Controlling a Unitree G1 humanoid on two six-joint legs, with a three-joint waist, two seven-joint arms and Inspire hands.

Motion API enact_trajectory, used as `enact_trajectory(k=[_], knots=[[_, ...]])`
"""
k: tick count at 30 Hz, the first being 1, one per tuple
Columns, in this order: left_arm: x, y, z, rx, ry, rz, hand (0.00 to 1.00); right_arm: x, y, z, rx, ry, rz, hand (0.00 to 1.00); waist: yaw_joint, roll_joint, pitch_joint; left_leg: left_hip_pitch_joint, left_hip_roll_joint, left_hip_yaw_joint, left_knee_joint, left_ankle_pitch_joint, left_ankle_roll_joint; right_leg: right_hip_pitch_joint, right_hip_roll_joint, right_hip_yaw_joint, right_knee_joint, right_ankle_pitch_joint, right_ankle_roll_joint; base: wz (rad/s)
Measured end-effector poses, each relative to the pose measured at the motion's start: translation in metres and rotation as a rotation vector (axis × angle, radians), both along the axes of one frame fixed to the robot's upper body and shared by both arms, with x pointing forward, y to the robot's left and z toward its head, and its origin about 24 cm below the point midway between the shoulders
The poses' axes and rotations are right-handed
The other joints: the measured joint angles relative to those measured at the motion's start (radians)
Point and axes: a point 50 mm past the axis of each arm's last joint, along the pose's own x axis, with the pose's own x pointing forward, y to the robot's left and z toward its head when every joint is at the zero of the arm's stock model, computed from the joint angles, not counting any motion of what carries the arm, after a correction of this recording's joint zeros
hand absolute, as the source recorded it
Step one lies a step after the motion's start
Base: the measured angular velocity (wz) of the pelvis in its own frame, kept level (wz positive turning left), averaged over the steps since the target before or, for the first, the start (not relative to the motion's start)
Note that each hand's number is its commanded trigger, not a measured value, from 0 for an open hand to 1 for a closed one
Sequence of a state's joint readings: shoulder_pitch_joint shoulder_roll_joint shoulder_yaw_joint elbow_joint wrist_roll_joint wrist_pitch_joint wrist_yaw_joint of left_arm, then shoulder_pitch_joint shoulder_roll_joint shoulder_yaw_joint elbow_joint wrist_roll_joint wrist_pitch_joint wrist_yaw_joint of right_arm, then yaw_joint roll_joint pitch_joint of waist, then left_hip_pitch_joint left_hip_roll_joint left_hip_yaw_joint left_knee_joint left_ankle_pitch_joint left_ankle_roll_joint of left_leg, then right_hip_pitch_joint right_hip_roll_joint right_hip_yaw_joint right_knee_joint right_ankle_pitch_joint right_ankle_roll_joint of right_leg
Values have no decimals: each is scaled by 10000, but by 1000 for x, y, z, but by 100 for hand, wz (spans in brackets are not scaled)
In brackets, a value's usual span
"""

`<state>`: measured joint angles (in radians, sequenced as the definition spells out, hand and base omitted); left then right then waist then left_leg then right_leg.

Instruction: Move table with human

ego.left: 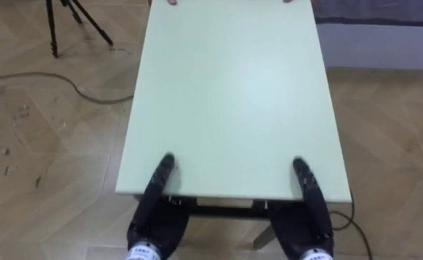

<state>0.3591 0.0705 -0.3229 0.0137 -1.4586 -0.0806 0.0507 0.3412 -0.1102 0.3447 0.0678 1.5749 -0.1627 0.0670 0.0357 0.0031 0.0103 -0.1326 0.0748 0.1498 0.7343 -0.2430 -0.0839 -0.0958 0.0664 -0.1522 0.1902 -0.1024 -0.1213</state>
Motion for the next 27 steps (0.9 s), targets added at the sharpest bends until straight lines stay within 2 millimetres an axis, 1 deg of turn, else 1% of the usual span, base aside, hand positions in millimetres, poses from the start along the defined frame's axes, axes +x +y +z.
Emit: enact_trajectory(k=[1, 2, 3, 4, 5, 6, 7, 8, 9, 10, 11, 12, 13, 14, 15, 16, 17, 18, 19, 20, 21, 22, 23, 24, 25, 26, 27], knots=[[0, 0, 0, -3, -1, 8, 100, 0, 1, 0, 1, 7, 35, 100, 6, 88, -4, 40, 528, 37, 801, -1, -8, 76, 157, -133, 65, -79, -115, -6], [2, 3, 1, 82, -99, -9, 100, 2, 2, 1, 68, -63, 46, 100, -104, 194, 85, 175, 1374, -165, 1605, 135, -39, -3, 339, -376, 220, -150, -224, 36], [5, 3, 3, 131, -231, -93, 100, 4, 2, 2, 105, -132, 26, 100, -274, 185, 92, 266, 1837, -371, 1589, 427, -121, -320, 342, -504, 485, -184, -262, 46], [7, 3, 4, 135, -284, -103, 100, 5, 2, 3, 122, -186, 18, 100, -342, 188, 92, 340, 1967, -504, 1467, 570, -185, -476, 320, -513, 588, -185, -262, 26], [10, 2, 5, 126, -392, -127, 100, 9, 0, 5, 85, -321, 19, 100, -311, 232, 107, 664, 2097, -550, 949, 668, -299, -732, 305, -520, 740, -184, -258, 0], [14, 1, 8, 83, -524, -154, 100, 13, 0, 8, 54, -476, 40, 100, -329, 393, 170, 952, 2146, -606, 203, 719, -381, -992, 325, -640, 879, -180, -241, 0], [20, 0, 11, 59, -723, -198, 100, 18, -2, 11, -8, -673, -10, 100, -425, 578, 241, 1081, 2092, -702, -722, 569, -416, -1356, 326, -822, 1142, -164, -194, 9], [22, 0, 12, 88, -789, -205, 100, 20, -3, 12, -30, -722, -8, 100, -461, 604, 237, 1183, 2079, -718, -1133, 275, -542, -1569, 308, -843, 1315, -150, -171, 17], [25, 2, 14, 167, -967, -201, 100, 22, -1, 14, 11, -831, 11, 100, -564, 600, 230, 1361, 1936, -714, -1975, -116, -710, -2018, 170, -890, 1644, -109, -111, 17], [27, 3, 15, 145, -1076, -182, 100, 24, -1, 16, -6, -955, 9, 100, -707, 638, 208, 1447, 1764, -698, -2743, -388, -714, -2407, -26, -939, 1830, -46, -23, 17], [27, 2, 16, 97, -1128, -185, 100, 24, -2, 17, -46, -1041, 19, 100, -763, 681, 186, 1497, 1696, -676, -3097, -524, -685, -2598, -122, -951, 1906, -3, 39, 14], [28, 1, 16, 54, -1187, -235, 100, 26, -2, 18, -18, -1170, -8, 100, -828, 776, 187, 1665, 1564, -584, -3887, -765, -626, -2900, -255, -914, 2017, 88, 144, 0], [28, 0, 17, 47, -1226, -265, 100, 26, -3, 18, -19, -1212, -18, 100, -805, 779, 187, 1744, 1488, -445, -4278, -843, -591, -3089, -349, -876, 2149, 141, 193, 7], [31, -2, 19, 38, -1324, -372, 100, 27, -7, 19, -3, -1306, -105, 100, -846, 773, 186, 1857, 1258, -263, -4986, -923, -532, -3456, -560, -751, 2392, 258, 333, 15], [34, -7, 18, 34, -1340, -525, 100, 27, -10, 19, -22, -1336, -222, 100, -859, 771, 187, 1921, 1006, -56, -5402, -946, -487, -3643, -777, -612, 2451, 424, 523, 18], [36, -9, 15, 69, -1223, -614, 100, 25, -14, 16, -91, -1183, -290, 100, -883, 726, 170, 1910, 751, 100, -5467, -982, -306, -3659, -957, -555, 2373, 654, 684, 11], [36, -9, 12, 84, -1133, -632, 100, 23, -14, 14, -102, -1085, -321, 100, -863, 681, 143, 1906, 608, 124, -5438, -967, -212, -3653, -1030, -509, 2337, 787, 748, -6], [33, -8, 8, 37, -953, -611, 100, 18, -16, 11, -82, -886, -339, 100, -855, 632, 111, 1912, 384, 136, -5314, -936, -50, -3498, -1172, -459, 2066, 1152, 848, -11], [30, -8, 6, 32, -868, -604, 100, 16, -16, 9, -54, -785, -302, 100, -876, 624, 105, 1907, 295, 147, -5290, -940, 14, -3409, -1241, -417, 1919, 1306, 889, -10], [26, -7, 3, 30, -723, -572, 100, 12, -15, 7, -4, -635, -260, 100, -917, 546, 73, 1865, 59, 176, -5194, -927, 242, -3367, -1435, -352, 1808, 1586, 1009, 0], [24, -7, 1, 19, -632, -581, 100, 9, -16, 5, 12, -532, -240, 100, -998, 445, 72, 1744, -198, 233, -5040, -901, 484, -3370, -1649, -192, 1692, 1914, 1141, 0], [23, -7, 1, 6, -598, -578, 100, 9, -16, 5, 10, -504, -226, 100, -1041, 360, 72, 1670, -323, 365, -4957, -872, 574, -3377, -1744, -55, 1585, 2127, 1247, 0], [20, -7, -1, -12, -524, -566, 100, 7, -17, 4, 17, -439, -171, 100, -1183, 264, 21, 1437, -524, 624, -4822, -781, 796, -3372, -1892, 100, 1149, 2690, 1468, 14], [21, -8, 0, -11, -565, -606, 100, 8, -17, 4, 19, -444, -157, 100, -1272, 220, 21, 1066, -539, 996, -4654, -671, 1044, -3365, -2090, 117, 837, 3207, 1659, 31], [22, -9, 0, -10, -578, -669, 100, 7, -17, 4, 37, -413, -205, 100, -1358, 211, 31, 929, -509, 1321, -4571, -621, 1143, -3401, -2192, 64, 1169, 3008, 1669, 66], [23, -11, -1, 72, -505, -893, 100, 1, -19, 1, 84, -236, -366, 100, -1446, 201, 35, 908, -412, 2064, -4539, -469, 1252, -3452, -2355, -160, 2915, 1741, 1645, 80], [22, -14, -2, 136, -467, -1125, 100, -6, -21, 0, 193, -98, -611, 100, -1459, 156, 30, 938, -411, 2493, -4542, -387, 1351, -3340, -2564, -293, 4871, 458, 1481, 75]])
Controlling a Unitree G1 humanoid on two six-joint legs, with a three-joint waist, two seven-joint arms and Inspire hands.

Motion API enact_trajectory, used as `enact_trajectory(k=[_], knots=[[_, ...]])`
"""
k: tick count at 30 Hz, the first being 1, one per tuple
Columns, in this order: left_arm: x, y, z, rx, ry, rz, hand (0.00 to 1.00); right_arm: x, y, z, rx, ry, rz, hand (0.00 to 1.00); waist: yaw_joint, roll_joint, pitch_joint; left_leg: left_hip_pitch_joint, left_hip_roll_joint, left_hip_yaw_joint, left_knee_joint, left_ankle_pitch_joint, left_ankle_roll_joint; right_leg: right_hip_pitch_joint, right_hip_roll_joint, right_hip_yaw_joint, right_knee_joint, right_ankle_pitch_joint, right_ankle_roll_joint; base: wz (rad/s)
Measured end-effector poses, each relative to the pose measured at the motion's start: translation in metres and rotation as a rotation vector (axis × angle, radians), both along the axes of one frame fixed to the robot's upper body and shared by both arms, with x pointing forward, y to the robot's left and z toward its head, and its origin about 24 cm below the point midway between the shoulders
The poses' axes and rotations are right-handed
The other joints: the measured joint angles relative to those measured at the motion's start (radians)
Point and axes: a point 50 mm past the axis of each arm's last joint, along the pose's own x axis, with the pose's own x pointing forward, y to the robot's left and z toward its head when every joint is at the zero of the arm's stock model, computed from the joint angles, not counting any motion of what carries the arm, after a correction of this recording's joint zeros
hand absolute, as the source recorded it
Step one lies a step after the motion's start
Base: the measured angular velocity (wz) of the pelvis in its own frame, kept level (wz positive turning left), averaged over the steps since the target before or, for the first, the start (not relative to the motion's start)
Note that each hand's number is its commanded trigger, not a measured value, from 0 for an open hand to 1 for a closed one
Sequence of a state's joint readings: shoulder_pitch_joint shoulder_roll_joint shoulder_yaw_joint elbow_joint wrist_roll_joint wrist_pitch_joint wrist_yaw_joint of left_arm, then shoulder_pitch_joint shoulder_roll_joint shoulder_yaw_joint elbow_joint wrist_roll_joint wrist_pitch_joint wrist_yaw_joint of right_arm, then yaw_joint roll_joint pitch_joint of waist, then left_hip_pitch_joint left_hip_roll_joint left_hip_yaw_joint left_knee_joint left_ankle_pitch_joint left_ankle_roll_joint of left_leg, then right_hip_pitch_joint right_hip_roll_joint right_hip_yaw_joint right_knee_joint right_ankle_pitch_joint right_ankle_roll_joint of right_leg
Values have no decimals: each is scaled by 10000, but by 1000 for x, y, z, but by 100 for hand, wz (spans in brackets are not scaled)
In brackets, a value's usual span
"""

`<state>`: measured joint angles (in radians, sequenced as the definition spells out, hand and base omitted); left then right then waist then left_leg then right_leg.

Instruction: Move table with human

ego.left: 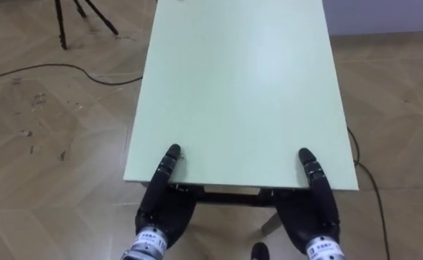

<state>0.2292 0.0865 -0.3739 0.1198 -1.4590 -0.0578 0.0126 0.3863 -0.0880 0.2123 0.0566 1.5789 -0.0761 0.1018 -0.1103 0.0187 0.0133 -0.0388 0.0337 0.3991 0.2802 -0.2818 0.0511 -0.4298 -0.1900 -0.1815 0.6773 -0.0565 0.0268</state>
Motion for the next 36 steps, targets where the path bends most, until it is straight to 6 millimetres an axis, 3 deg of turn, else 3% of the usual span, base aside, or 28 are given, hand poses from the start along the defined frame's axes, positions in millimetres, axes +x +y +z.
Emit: enact_trajectory(k=[2, 3, 5, 6, 7, 8, 9, 10, 11, 12, 13, 16, 18, 20, 25, 27, 28, 29, 30, 31, 32, 33, 34, 35, 36], knots=[[-2, 1, -1, 93, 53, -98, 100, -6, 0, -2, 80, 138, -179, 100, 12, -216, -25, -11, -186, 331, 137, 33, 127, 585, -299, 35, 2238, -1117, 171, 35], [-3, 2, -1, 64, 18, -63, 100, -6, 1, -1, 133, 112, -166, 100, 171, -320, -35, -143, -351, 463, 303, -10, 205, 1212, -518, 126, 2927, -1403, 206, -6], [-3, 3, 1, -8, -103, 41, 100, -4, 2, 2, 141, -18, -21, 100, 509, -419, -21, -390, -504, 638, 562, -39, 267, 2217, -831, 457, 2830, -1525, 292, -44], [-2, 5, 3, -11, -202, 143, 100, -1, 5, 3, 172, -128, 76, 100, 649, -534, 38, -645, -520, 515, 949, -55, 265, 2736, -936, 718, 2292, -1560, 472, -52], [-2, 8, 3, 20, -224, 213, 100, 1, 8, 4, 197, -168, 146, 100, 761, -651, 133, -820, -456, 215, 1146, -55, 263, 2794, -768, 741, 1989, -1697, 639, -42], [-5, 10, 2, 68, -166, 246, 100, 1, 11, 3, 199, -114, 278, 100, 916, -509, 112, -1339, -317, -482, 1877, -54, 267, 2994, -288, 750, 1492, -1668, 582, -14], [-7, 9, 3, 59, -158, 221, 100, -1, 10, 2, 177, -127, 250, 100, 893, -527, 128, -1961, -667, -1131, 1918, 45, 341, 3074, -75, 980, 1090, -1673, 582, 14], [-6, 4, 6, -2, -314, 148, 100, 0, 6, 4, 61, -415, 163, 100, 763, -363, 36, -2405, -1202, -1376, 1040, 990, 820, 2898, 15, 1072, 793, -1764, 678, 26], [-6, 5, 8, 44, -429, 106, 100, 0, 7, 4, 107, -511, 132, 100, 718, -422, 52, -2506, -1170, -897, 839, 1165, 1161, 2865, 47, 1051, 753, -1945, 832, 26], [-5, 11, 13, 278, -677, 15, 100, 0, 11, 5, 251, -528, 158, 100, 653, -877, 115, -2552, -1206, -472, 686, 1210, 1224, 2877, -81, 1075, 605, -2443, 986, 8], [-5, 13, 13, 353, -697, 5, 100, 0, 12, 5, 308, -527, 150, 100, 660, -1034, 102, -2616, -1217, -282, 698, 1209, 1225, 2903, -144, 1070, 495, -2620, 1013, 4], [-3, 16, 15, 289, -773, 161, 100, 2, 14, 7, 304, -646, 204, 100, 871, -1113, 92, -2904, -1136, 25, 823, 1213, 1245, 3396, -168, 1074, -570, -3095, 901, -23], [-3, 17, 16, 295, -800, 272, 100, 7, 14, 9, 190, -677, 355, 100, 997, -1078, 101, -3261, -965, 244, 1153, 1223, 1262, 3783, -102, 1142, -1878, -3591, 777, -32], [-3, 19, 15, 359, -789, 334, 100, 8, 15, 8, 198, -669, 419, 100, 1198, -1057, 107, -3496, -662, 346, 1378, 1274, 1171, 3803, 133, 1037, -2536, -3652, 733, -32], [-9, 21, 10, 412, -448, 425, 100, 6, 18, 1, 242, -322, 466, 100, 1256, -828, 121, -3714, 101, 191, 1439, 1778, 904, 3752, 1005, 960, -2979, -3352, 71, -10], [-10, 22, 9, 473, -310, 409, 100, 5, 18, -1, 277, -167, 406, 100, 1405, -709, 153, -3699, 321, 55, 1358, 2069, 794, 3712, 1266, 866, -3014, -3185, -122, -13], [-10, 20, 9, 477, -257, 359, 100, 5, 17, -2, 304, -104, 382, 100, 1425, -650, 151, -3693, 320, -58, 1256, 2236, 732, 3703, 1368, 824, -3083, -3070, -194, -5], [-10, 19, 9, 428, -192, 364, 100, 4, 17, -2, 278, -34, 340, 100, 1439, -517, 121, -3692, 305, -462, 899, 2666, 532, 3693, 1551, 682, -3296, -2826, -333, 4], [-10, 18, 9, 428, -180, 370, 100, 5, 17, -2, 250, -40, 314, 100, 1489, -444, 116, -3624, 209, -930, 245, 3376, 53, 3605, 1679, 621, -3584, -2520, -490, 6], [-9, 19, 9, 453, -189, 406, 100, 5, 17, -2, 230, -59, 297, 100, 1542, -409, 115, -3556, 160, -1289, -184, 3753, -331, 3553, 1756, 579, -3791, -2297, -594, -16], [-9, 19, 9, 435, -224, 472, 100, 8, 17, -1, 168, -138, 350, 100, 1602, -372, 131, -3471, 206, -1943, -531, 4061, -911, 3427, 1741, 341, -4156, -1875, -807, -52], [-11, 19, 8, 376, -133, 658, 100, 10, 18, -1, 87, -91, 528, 100, 1780, -297, 154, -3457, 534, -2074, 773, 2942, -836, 3387, 1819, -114, -4235, -1637, -983, -62], [-13, 19, 7, 329, -68, 776, 100, 11, 20, 0, 73, -59, 616, 100, 1803, -222, 151, -3419, 697, -2100, 1652, 2292, -782, 3422, 1887, -237, -4202, -1571, -1069, -52], [-16, 19, 5, 249, 56, 884, 100, 11, 20, 0, 1, -58, 631, 100, 1821, -59, 134, -3322, 1058, -2157, 3349, 1273, -977, 3417, 2028, -515, -4194, -1488, -1212, -23], [-16, 18, 4, 189, 96, 898, 100, 12, 19, 0, -98, -98, 605, 100, 1817, 54, 145, -3048, 1439, -2189, 4651, 727, -1121, 3343, 2177, -776, -4149, -1419, -1339, -12]])
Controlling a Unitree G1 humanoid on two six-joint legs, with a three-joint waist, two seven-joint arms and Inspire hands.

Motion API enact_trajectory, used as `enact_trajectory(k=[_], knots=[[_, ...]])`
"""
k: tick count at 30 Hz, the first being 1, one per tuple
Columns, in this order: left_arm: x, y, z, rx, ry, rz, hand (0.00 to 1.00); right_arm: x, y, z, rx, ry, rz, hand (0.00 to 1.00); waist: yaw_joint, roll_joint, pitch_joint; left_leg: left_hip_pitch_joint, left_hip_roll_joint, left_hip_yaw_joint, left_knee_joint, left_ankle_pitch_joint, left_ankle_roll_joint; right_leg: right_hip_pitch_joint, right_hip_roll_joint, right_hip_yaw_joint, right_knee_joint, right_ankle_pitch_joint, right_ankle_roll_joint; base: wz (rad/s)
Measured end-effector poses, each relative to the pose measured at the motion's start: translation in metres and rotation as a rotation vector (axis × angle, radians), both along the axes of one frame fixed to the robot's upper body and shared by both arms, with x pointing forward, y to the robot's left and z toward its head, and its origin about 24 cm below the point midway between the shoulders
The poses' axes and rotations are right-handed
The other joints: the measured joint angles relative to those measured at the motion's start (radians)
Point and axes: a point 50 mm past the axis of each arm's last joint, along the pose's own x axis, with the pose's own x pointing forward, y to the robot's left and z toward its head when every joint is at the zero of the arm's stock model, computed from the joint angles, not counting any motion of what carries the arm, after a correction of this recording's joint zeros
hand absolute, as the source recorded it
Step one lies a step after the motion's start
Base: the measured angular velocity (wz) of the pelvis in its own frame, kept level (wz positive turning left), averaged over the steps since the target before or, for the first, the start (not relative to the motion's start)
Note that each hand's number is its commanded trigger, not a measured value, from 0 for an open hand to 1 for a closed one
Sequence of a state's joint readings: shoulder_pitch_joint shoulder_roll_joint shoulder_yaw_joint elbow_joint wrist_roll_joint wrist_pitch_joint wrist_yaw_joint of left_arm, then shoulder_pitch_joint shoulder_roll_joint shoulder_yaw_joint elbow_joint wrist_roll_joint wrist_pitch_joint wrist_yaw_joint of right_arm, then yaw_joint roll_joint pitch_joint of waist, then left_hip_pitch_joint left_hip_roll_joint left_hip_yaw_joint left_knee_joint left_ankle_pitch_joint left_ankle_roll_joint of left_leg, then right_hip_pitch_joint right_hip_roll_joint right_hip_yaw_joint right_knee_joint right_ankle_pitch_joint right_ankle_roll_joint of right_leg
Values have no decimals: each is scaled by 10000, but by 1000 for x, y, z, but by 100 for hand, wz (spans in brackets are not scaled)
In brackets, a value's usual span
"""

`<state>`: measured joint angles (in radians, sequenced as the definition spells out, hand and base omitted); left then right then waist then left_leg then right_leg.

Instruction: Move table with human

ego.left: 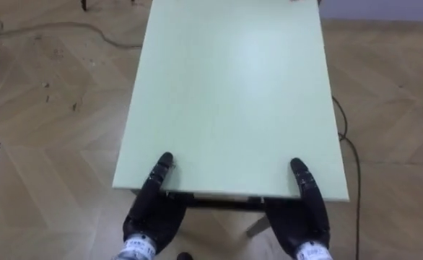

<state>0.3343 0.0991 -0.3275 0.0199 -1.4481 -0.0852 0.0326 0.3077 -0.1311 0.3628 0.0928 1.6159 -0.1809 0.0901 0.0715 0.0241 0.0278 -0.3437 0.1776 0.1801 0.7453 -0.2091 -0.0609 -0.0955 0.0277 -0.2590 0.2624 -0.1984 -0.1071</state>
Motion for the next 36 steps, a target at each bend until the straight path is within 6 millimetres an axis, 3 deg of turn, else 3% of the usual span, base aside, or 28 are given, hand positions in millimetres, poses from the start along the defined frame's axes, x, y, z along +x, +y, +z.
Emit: enact_trajectory(k=[3, 4, 7, 8, 9, 10, 12, 13, 14, 15, 16, 17, 18, 19, 20, 21, 22, 24, 25, 26, 27, 28, 29, 30, 31, 33, 34, 36], knots=[[6, -2, 4, -84, -236, -79, 100, 3, 0, 4, -24, -229, -63, 100, -225, 232, 26, 1289, 842, -581, 1572, -231, -176, -593, 337, -376, 465, -31, -231, 24], [8, -3, 5, -91, -304, -137, 100, 4, -1, 6, -29, -293, -103, 100, -240, 268, 21, 1633, 946, -661, 1602, -213, -204, -759, 359, -446, 598, -55, -271, 24], [16, -5, 10, -131, -568, -240, 100, 10, -2, 10, -78, -572, -161, 100, -469, 481, 9, 3394, 1059, -853, 227, 39, -553, -1640, 320, -655, 1263, -69, -298, 15], [18, -6, 11, -134, -641, -226, 100, 11, -2, 12, -110, -650, -156, 100, -549, 631, 11, 4002, 1032, -864, -782, 260, -710, -1963, 301, -733, 1574, -67, -291, 23], [20, -5, 13, -81, -744, -204, 100, 15, -2, 14, -96, -762, -127, 100, -780, 784, 26, 4268, 951, -893, -1761, 293, -812, -2361, 234, -857, 1953, -66, -278, 33], [22, -2, 13, 3, -815, -154, 100, 16, -2, 14, -74, -789, -132, 100, -955, 732, 1, 4392, 755, -952, -2551, 25, -1051, -2711, 13, -840, 2177, 10, -172, 39], [22, -3, 14, -5, -829, -157, 100, 15, -1, 15, -16, -829, -97, 100, -1174, 768, -14, 4443, 491, -848, -3349, -92, -1062, -2928, -307, -627, 2010, 346, -21, 38], [25, -5, 16, 6, -952, -287, 100, 16, -2, 16, 14, -891, -139, 100, -1123, 834, -15, 4406, 487, -872, -4042, -628, -887, -3181, -321, -93, 1898, 669, 124, 26], [28, -7, 17, 52, -1031, -405, 100, 17, -4, 16, 53, -946, -268, 100, -1075, 842, -10, 4320, 485, -812, -4487, -831, -835, -3334, -322, 157, 1880, 808, 189, 6], [36, -12, 20, 120, -1157, -602, 100, 18, -7, 17, 158, -1036, -537, 100, -811, 791, 15, 4188, 359, -525, -5622, -1031, -667, -3723, -333, 816, 2032, 1103, 358, 0], [40, -14, 21, 132, -1220, -689, 100, 19, -8, 17, 209, -1112, -636, 100, -706, 747, 21, 4151, 249, -316, -6241, -1035, -641, -4021, -386, 1154, 2328, 1227, 410, -11], [47, -16, 22, 239, -1271, -820, 100, 21, -11, 17, 206, -1190, -743, 100, -641, 298, 55, 4093, -418, -192, -6449, -827, -436, -5153, -978, 1498, 4011, 1526, 320, -18], [45, -17, 15, 118, -1031, -621, 100, 20, -15, 13, 89, -994, -659, 100, -717, 206, 79, 3979, -690, -280, -5955, -931, -238, -5784, -947, 1169, 4271, 1587, 378, -24], [41, -15, 12, 19, -926, -477, 100, 19, -12, 10, 136, -876, -544, 100, -739, 190, 51, 3823, -695, -404, -5597, -965, -244, -5645, -693, 1007, 3311, 1843, 439, 3], [34, -10, 7, -19, -792, -439, 100, 14, -8, 7, 86, -712, -362, 100, -978, 137, 26, 3559, -881, -799, -5013, -1066, -211, -5091, -407, 829, 1588, 3176, 288, 62], [27, -13, 2, -192, -500, -505, 100, 4, -9, 5, -46, -680, -410, 100, -1338, 171, -19, 3602, -1242, -654, -4819, -1365, 0, -4558, -588, 524, 1175, 3381, -152, 58], [24, -16, 0, -409, -404, -415, 100, 5, -12, 7, -266, -839, -307, 100, -1311, 320, -6, 3591, -1342, -326, -4575, -1669, 146, -4524, -715, 394, 1148, 3370, -174, 29], [22, -17, -1, -549, -256, -489, 100, 6, -16, 7, -423, -765, -205, 100, -1360, 209, -39, 3459, -1733, -197, -4327, -1777, 309, -4472, -1067, 302, 1002, 3469, -226, -10], [22, -18, -2, -609, -200, -482, 100, 6, -17, 7, -485, -741, -159, 100, -1434, 200, -41, 3405, -1853, -206, -4276, -1773, 380, -4440, -1191, 323, 897, 3624, -112, 10], [21, -19, -2, -730, -130, -426, 100, 7, -19, 7, -557, -743, -84, 100, -1555, 209, -52, 3154, -2065, -218, -4110, -1628, 619, -4426, -1370, 399, 521, 4231, 665, 14], [21, -18, -2, -733, -135, -383, 100, 9, -18, 8, -526, -705, -24, 100, -1693, 220, -56, 2855, -2078, -185, -4028, -1427, 795, -4364, -1381, 698, -55, 5051, 1762, 42], [21, -19, -4, -676, -68, -444, 100, 5, -18, 5, -475, -544, -117, 100, -1859, 211, -27, 2733, -1900, 336, -3946, -1234, 872, -4320, -1532, 1116, 543, 4733, 1795, 57], [21, -21, -5, -632, 17, -542, 100, 0, -19, 3, -466, -399, -219, 100, -1897, 235, -22, 2767, -1751, 618, -3923, -1154, 892, -4287, -1628, 1105, 1547, 3854, 1437, 91], [20, -21, -6, -495, 93, -707, 100, -7, -23, 0, -388, -189, -463, 100, -2049, 216, -21, 2819, -1599, 902, -4091, -946, 955, -4047, -1915, 960, 3352, 2100, 1264, 73], [19, -21, -6, -443, 86, -805, 100, -10, -22, 0, -324, -136, -539, 100, -2077, 212, -23, 2817, -1577, 985, -4204, -825, 943, -3847, -2032, 916, 4065, 1460, 1227, 64], [17, -22, -7, -404, 110, -867, 100, -13, -22, -1, -260, -56, -624, 100, -1991, 216, -24, 2805, -1522, 1496, -4392, -490, 824, -2570, -2416, 1164, 5180, -233, 1481, 17], [17, -22, -7, -414, 129, -834, 100, -13, -19, -1, -171, -37, -644, 100, -1789, 186, -27, 2790, -1575, 1579, -4361, -444, 800, -1893, -2474, 1263, 4844, -722, 1698, -17], [17, -20, -7, -276, 78, -798, 100, -11, -16, -1, -136, -54, -554, 100, -1316, 172, -31, 2652, -1573, 1607, -4269, -357, 713, -1586, -2116, 1220, 3628, -829, 1744, -53]])
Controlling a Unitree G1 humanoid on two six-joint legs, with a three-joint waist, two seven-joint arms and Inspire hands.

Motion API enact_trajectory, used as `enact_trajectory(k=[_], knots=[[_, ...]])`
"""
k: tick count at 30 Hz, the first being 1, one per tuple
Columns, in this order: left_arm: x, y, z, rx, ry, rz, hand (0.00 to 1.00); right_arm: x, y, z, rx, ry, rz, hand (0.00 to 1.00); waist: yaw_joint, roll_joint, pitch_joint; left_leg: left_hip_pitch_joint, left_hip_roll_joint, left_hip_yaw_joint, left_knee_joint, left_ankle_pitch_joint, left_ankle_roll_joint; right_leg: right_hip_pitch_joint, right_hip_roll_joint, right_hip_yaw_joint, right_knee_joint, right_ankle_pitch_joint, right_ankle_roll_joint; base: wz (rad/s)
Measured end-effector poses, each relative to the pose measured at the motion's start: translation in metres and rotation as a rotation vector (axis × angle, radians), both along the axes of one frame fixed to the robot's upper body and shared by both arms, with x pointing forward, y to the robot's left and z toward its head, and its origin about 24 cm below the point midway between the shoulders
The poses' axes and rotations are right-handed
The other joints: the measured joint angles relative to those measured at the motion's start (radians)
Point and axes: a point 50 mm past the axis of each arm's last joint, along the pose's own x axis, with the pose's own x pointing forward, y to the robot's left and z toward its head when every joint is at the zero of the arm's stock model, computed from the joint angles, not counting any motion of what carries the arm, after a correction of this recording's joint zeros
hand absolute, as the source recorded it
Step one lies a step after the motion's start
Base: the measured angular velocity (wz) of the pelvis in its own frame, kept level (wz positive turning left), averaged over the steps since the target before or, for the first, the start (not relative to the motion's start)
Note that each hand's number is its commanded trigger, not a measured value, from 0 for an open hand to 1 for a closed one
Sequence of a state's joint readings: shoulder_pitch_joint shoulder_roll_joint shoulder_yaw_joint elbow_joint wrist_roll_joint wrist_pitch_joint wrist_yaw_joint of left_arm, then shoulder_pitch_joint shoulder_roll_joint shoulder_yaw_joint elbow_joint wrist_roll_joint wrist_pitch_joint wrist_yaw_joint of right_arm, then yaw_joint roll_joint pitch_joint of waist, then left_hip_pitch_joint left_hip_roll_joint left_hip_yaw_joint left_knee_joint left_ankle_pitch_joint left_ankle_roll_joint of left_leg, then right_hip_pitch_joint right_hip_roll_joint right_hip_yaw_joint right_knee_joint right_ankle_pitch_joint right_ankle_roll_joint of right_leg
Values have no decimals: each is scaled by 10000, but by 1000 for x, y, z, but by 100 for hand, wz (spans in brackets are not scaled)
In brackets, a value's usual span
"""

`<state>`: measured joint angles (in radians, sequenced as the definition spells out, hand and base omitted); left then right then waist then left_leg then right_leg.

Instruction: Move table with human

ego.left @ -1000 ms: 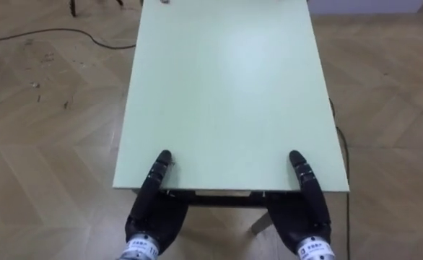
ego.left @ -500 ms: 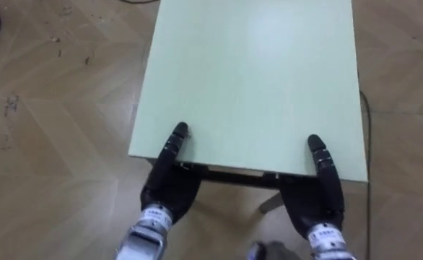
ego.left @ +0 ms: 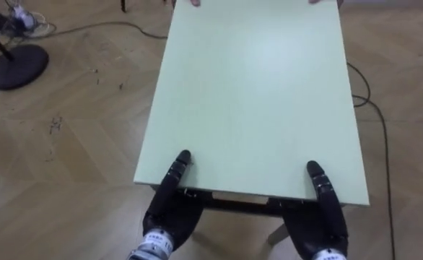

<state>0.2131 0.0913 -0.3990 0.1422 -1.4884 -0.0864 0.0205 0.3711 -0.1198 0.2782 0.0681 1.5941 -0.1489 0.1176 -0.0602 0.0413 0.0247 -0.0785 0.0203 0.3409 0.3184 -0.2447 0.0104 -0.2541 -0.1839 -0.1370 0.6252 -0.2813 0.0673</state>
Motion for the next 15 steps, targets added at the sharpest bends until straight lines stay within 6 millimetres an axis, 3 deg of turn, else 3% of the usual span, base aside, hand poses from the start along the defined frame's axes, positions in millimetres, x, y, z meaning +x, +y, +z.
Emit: enact_trajectory(k=[1, 2, 3, 7, 15], knots=[[0, 0, 0, 19, -20, 17, 100, 0, 0, 0, 23, -3, 6, 100, 203, -4, 1, -16, 12, -20, 4, 29, -20, 67, 130, 5, -391, 35, -52, -85], [-1, 1, 0, 41, -4, 85, 100, 0, 1, 0, 24, 6, 64, 100, 583, -15, 3, -14, 62, -181, -115, 91, -50, 253, 411, -34, -1104, 219, -366, -76], [-3, 3, -2, 61, 45, 145, 100, 0, 3, -1, 33, 50, 92, 100, 694, -19, 3, 35, 176, -306, -218, 152, -81, 444, 638, -52, -1617, 467, -535, -56], [-10, 6, -1, 293, 24, 304, 100, -5, 9, -4, 125, 223, 76, 100, 673, -236, -49, 85, 348, -444, -604, 414, -128, 787, 1024, -73, -2687, 1052, -581, -9], [-11, 14, 1, 582, -95, 368, 100, -7, 14, -6, 192, 308, 44, 100, 557, -378, -33, -173, 393, -744, -568, 421, -122, 868, 1062, -399, -3133, 1180, -574, 7]])
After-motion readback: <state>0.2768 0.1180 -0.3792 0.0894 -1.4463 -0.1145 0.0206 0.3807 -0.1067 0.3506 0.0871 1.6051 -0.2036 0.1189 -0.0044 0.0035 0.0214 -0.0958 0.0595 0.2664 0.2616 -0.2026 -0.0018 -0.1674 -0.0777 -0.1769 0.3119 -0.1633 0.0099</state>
